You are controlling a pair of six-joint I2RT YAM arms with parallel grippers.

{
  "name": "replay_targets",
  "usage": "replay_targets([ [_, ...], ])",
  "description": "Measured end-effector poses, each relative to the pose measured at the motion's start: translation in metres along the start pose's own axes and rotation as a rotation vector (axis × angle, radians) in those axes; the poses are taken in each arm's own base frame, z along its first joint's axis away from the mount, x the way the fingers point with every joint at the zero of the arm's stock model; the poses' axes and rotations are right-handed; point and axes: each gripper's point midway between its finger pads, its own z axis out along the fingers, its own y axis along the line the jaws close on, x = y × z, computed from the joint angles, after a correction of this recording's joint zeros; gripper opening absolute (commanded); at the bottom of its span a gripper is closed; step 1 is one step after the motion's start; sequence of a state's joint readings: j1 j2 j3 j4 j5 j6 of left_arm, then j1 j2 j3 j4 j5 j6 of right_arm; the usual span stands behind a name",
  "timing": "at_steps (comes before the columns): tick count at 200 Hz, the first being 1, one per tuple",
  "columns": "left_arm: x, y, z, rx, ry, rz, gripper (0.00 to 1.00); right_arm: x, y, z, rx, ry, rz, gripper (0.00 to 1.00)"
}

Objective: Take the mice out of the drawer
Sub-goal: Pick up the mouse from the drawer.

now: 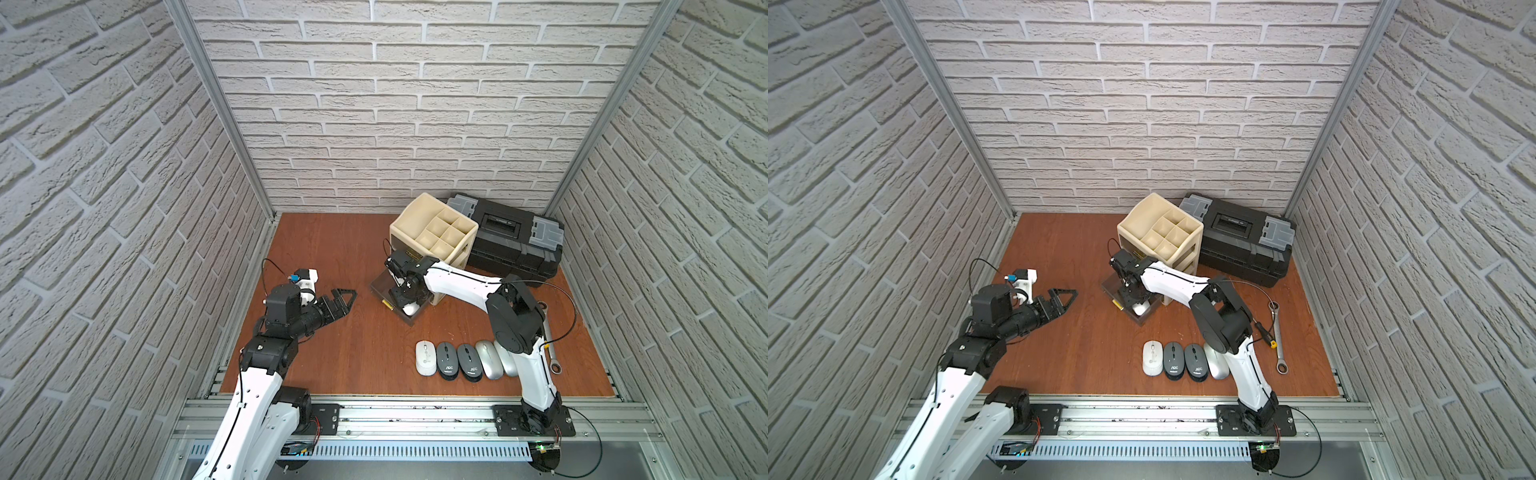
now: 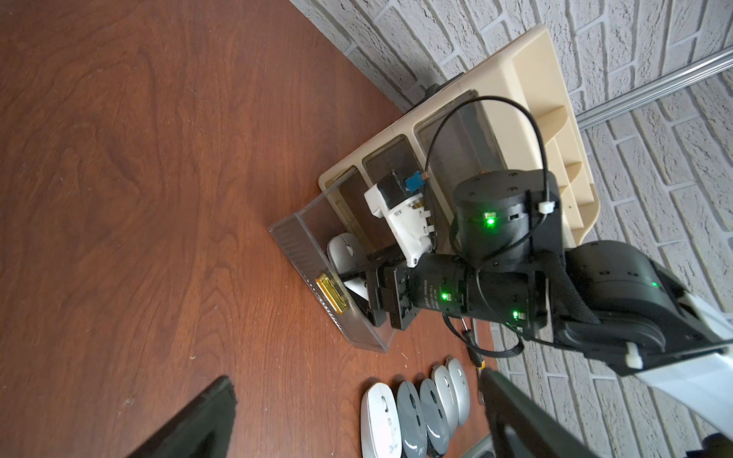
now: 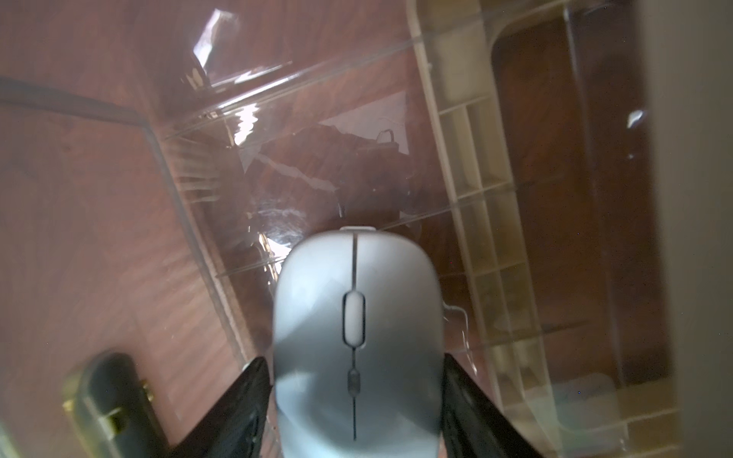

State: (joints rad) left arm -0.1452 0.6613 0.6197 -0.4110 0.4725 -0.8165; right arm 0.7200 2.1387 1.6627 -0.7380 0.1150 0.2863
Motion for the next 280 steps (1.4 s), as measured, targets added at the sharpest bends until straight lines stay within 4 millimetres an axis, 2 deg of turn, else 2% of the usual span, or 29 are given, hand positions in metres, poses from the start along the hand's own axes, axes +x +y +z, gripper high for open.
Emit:
replay_targets([
  [30, 0.0, 0.0, 0.0, -0.001, 0.001, -0.001, 0.98, 0.0, -0.002, 0.005, 0.013, 0.007, -0.029, 0.52],
  [49, 0.0, 0.001, 0.001, -0.002, 0.002, -0.002, 0.98, 0.0, -0.001, 0.005, 0.013, 0.008, -0.058, 0.48],
  [196, 0.001, 0.002, 0.002, -0.005, 0.007, -0.004, 0.98, -0.001, 0.006, 0.003, -0.039, 0.004, -0.375, 0.44],
  [256, 0.001, 0.003, 0.004, -0.011, 0.014, -0.009, 0.98, -0.007, 0.001, -0.013, 0.113, -0.004, -0.418, 0.41],
  [280, 0.002, 0.004, 0.004, -0.013, 0.018, -0.011, 0.98, -0.009, 0.007, -0.022, 0.188, -0.02, -0.433, 0.41],
])
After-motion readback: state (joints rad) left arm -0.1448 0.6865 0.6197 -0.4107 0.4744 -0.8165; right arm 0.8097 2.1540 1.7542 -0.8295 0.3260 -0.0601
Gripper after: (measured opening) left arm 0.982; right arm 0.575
